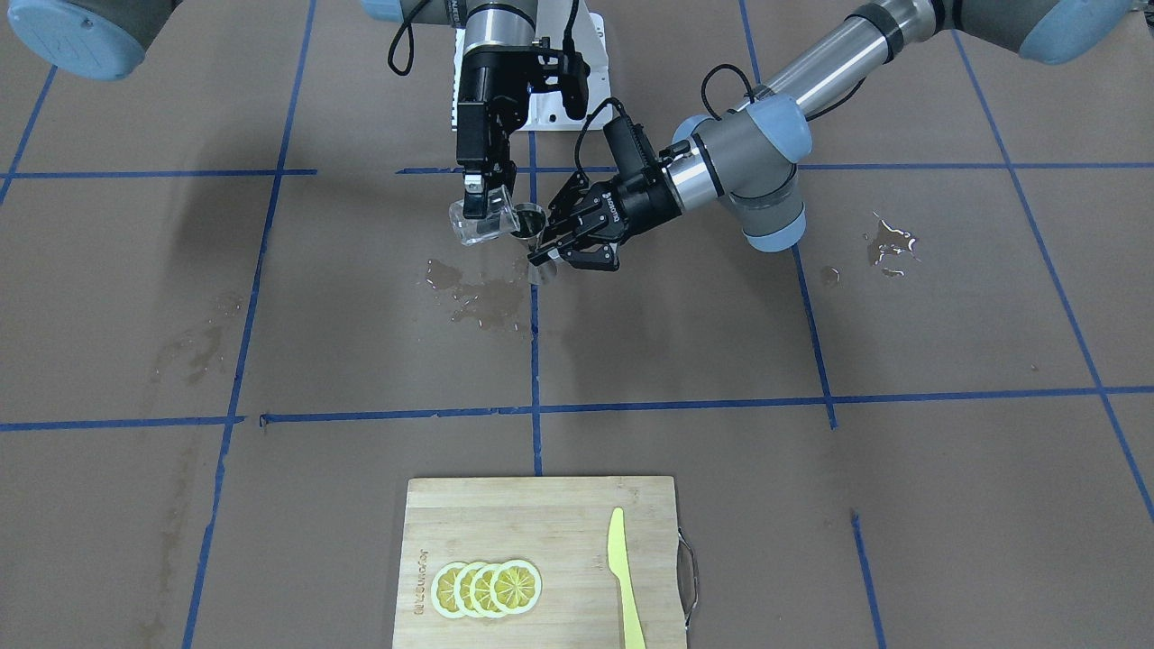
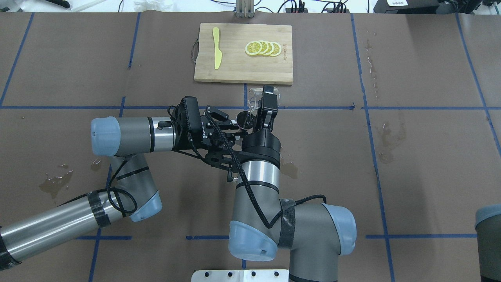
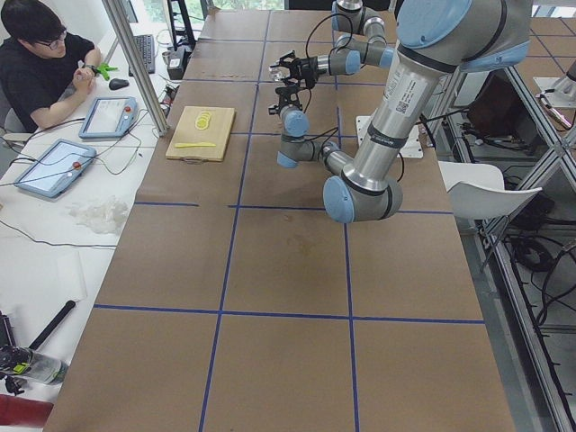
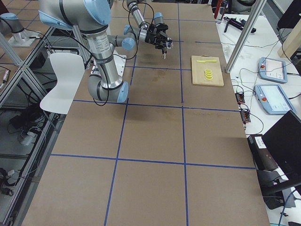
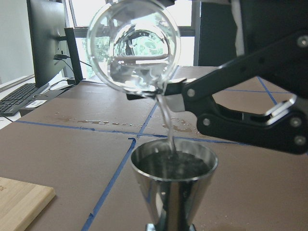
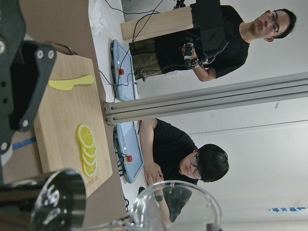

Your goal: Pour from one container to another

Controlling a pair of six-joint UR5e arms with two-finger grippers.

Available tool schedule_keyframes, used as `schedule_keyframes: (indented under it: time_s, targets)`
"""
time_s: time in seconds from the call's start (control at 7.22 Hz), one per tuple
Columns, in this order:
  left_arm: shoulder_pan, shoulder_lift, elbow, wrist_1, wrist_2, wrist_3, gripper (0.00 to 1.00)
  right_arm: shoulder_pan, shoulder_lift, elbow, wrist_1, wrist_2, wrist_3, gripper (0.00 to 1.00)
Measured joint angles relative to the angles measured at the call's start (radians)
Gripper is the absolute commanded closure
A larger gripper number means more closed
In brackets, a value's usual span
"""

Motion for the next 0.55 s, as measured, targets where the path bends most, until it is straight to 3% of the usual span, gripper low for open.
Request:
schedule_keyframes:
  time_s: [0.55]
  targets:
    - [0.0, 0.002, 0.001, -0.001, 0.0, 0.0, 1.0, 0.004, 0.014, 0.029, 0.009, 0.008, 0.071, 1.0]
